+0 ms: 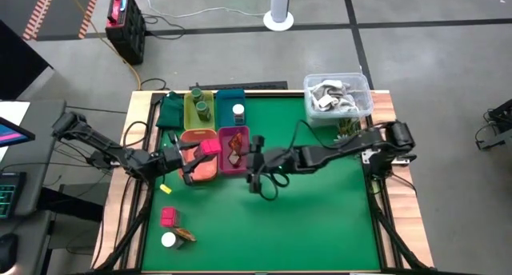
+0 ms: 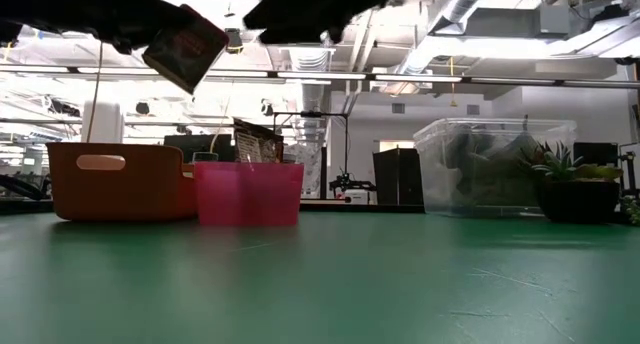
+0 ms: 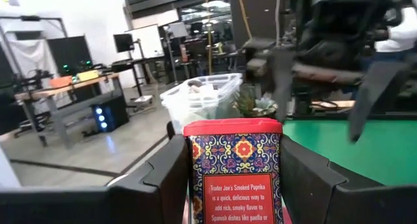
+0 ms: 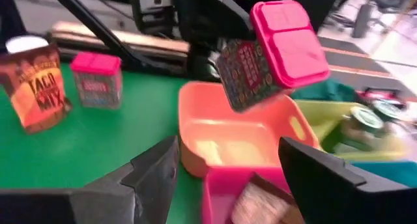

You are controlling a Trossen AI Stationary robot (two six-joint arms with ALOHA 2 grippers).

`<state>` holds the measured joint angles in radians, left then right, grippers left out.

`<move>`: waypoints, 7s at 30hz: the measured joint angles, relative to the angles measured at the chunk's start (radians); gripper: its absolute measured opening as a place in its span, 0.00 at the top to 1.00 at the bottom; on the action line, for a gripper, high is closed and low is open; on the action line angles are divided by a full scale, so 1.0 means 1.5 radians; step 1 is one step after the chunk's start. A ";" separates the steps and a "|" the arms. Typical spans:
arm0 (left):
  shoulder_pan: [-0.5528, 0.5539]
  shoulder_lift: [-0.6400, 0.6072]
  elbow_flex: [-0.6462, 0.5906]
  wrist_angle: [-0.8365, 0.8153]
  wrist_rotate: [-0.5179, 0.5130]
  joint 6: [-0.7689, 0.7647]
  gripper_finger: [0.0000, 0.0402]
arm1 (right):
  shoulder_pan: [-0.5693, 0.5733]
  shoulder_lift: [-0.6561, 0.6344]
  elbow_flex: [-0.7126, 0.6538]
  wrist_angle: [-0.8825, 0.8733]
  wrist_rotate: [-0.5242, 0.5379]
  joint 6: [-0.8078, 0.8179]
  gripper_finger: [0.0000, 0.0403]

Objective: Sort spices by type
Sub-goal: Put the right red seasoning can into the orange bin, then put the red seasoning can into the orange bin

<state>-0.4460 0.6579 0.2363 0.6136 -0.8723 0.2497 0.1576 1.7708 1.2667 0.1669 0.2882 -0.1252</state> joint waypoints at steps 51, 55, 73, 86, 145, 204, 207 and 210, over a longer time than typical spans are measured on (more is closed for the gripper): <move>0.020 0.005 0.001 -0.002 0.108 0.033 0.52 | -0.045 0.045 0.161 0.009 -0.156 -0.030 0.28; 0.026 0.004 0.001 -0.008 0.097 0.027 0.52 | -0.043 0.047 0.183 -0.019 -0.170 -0.030 0.28; 0.033 0.007 0.001 -0.034 0.068 0.032 0.56 | -0.045 0.041 0.188 -0.141 -0.151 -0.009 0.28; 0.017 -0.116 0.001 -0.269 -0.027 -0.057 0.56 | 0.008 -0.031 0.187 -0.440 -0.032 0.066 0.28; 0.114 -0.205 -0.017 -0.732 0.038 -0.466 0.52 | 0.069 -0.030 0.097 -0.347 0.036 0.114 0.28; -0.019 0.036 0.298 -0.835 0.198 -0.566 0.21 | 0.084 -0.042 0.089 -0.610 0.191 0.201 0.28; -0.031 0.098 0.361 -0.929 0.197 -0.596 0.21 | 0.086 -0.042 0.089 -0.603 0.208 0.169 0.28; -0.043 0.152 0.406 -0.950 0.191 -0.573 0.21 | 0.087 -0.042 0.089 -0.568 0.205 0.131 0.28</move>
<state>-0.5111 0.8866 0.8452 -0.8109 -0.5860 -0.6090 0.2881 1.7073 1.3998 -0.6856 0.5949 0.0707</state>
